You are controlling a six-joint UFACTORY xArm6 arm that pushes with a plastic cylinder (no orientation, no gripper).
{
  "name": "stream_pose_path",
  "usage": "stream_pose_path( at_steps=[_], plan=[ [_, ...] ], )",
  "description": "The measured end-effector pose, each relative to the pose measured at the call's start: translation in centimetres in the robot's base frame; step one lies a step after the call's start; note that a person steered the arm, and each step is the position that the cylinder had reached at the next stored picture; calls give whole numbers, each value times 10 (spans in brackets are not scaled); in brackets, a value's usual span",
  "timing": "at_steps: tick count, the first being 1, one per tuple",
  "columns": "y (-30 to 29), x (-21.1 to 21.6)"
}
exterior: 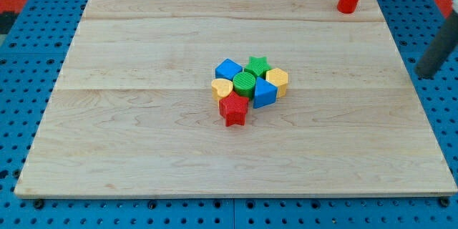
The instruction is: Slide the red star slightly to the left
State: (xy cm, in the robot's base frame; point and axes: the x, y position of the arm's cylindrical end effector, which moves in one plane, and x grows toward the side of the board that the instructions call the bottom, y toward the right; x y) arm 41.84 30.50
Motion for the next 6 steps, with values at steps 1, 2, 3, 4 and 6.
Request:
stream_pose_path(
  at_steps=[1,2,3,4,6],
  plan=[
    [-28,-2],
    [-31,-2],
    [-31,-2],
    [-50,-24],
    [-149,-99]
  ],
)
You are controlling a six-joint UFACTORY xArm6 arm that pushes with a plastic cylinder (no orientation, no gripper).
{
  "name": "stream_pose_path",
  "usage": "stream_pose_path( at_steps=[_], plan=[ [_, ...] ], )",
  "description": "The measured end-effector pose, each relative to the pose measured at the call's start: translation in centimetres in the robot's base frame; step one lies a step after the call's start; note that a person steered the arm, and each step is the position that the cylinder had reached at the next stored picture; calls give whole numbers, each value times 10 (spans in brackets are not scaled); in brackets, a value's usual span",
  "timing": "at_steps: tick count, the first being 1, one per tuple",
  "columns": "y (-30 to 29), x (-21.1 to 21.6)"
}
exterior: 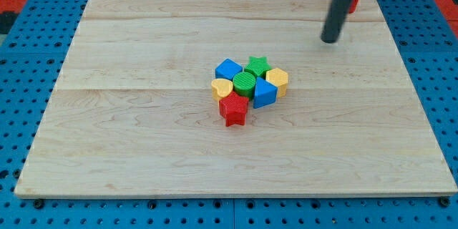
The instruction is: Slide the red star slightly to the left
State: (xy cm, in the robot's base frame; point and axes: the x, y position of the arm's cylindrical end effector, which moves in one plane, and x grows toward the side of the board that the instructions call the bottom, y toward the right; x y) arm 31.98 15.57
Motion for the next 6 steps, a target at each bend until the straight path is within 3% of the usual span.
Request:
stream_pose_path(
  at_steps=[3,6],
  plan=[
    [-20,-13],
    [34,21]
  ],
)
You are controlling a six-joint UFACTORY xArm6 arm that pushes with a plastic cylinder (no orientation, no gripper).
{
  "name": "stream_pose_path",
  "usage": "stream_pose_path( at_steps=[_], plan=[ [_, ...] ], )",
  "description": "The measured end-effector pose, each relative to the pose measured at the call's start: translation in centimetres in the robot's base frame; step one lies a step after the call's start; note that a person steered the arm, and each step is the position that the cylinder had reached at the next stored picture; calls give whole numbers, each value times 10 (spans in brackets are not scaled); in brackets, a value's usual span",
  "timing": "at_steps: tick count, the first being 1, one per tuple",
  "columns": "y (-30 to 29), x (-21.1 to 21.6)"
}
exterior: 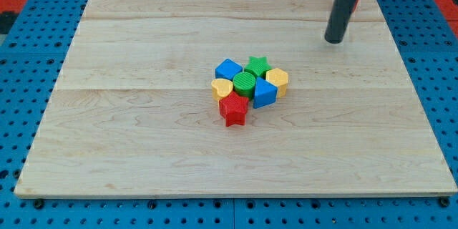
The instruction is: Slide the red star slightly to the left
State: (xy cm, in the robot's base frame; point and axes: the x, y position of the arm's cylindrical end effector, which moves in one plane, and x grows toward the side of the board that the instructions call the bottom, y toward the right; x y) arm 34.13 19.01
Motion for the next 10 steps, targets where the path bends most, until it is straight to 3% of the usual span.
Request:
stream_pose_path(
  at_steps=[4,6,8,10],
  plan=[
    [5,6],
    [18,66],
    [-38,117],
    [-54,149]
  ],
)
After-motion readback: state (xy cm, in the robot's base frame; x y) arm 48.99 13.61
